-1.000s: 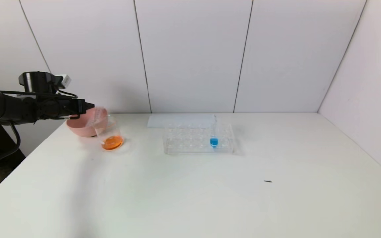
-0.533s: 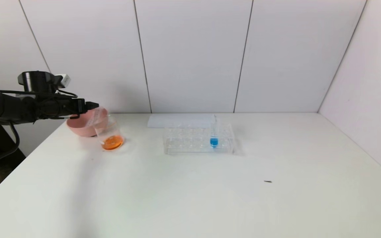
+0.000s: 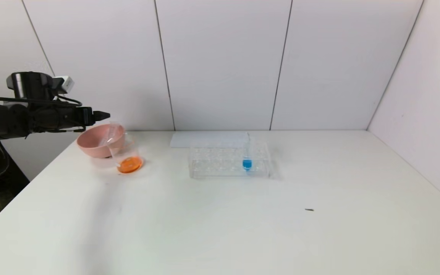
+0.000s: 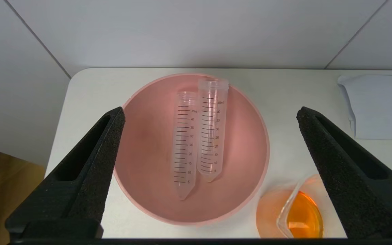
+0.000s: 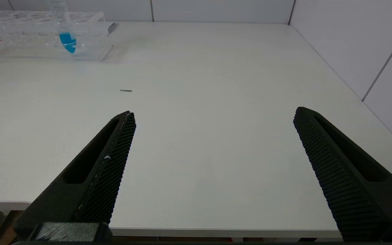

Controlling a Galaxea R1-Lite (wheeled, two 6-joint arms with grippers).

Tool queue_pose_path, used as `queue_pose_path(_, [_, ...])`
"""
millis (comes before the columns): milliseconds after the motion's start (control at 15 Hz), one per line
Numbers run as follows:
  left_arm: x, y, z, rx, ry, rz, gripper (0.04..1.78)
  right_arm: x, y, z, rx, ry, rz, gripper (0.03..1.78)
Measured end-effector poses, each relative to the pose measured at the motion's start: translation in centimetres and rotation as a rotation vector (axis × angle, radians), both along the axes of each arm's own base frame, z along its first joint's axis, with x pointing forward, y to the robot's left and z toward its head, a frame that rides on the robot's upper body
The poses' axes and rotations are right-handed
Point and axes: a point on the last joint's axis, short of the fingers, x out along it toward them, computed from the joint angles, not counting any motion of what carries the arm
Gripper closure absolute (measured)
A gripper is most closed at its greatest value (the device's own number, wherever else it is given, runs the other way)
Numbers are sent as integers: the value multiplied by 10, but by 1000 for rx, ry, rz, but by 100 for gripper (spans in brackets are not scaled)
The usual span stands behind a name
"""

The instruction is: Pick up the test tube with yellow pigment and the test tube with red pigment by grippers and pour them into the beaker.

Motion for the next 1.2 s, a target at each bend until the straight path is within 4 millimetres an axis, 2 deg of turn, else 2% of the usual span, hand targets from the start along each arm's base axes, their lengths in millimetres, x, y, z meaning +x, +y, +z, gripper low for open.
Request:
queue_pose_path(267, [-32, -7, 29, 11, -41, 0, 6, 0, 0, 0, 0, 0, 0, 11])
queue_pose_path(800, [-119, -34, 88, 27, -119, -25, 6, 0, 0, 0, 0, 0, 0, 11])
queue_pose_path(1000, [-151, -41, 102, 33, -142, -30, 6, 0, 0, 0, 0, 0, 0, 11])
queue_pose_path(1200, [-176, -54, 108, 30, -143, -64, 6, 0, 0, 0, 0, 0, 0, 11])
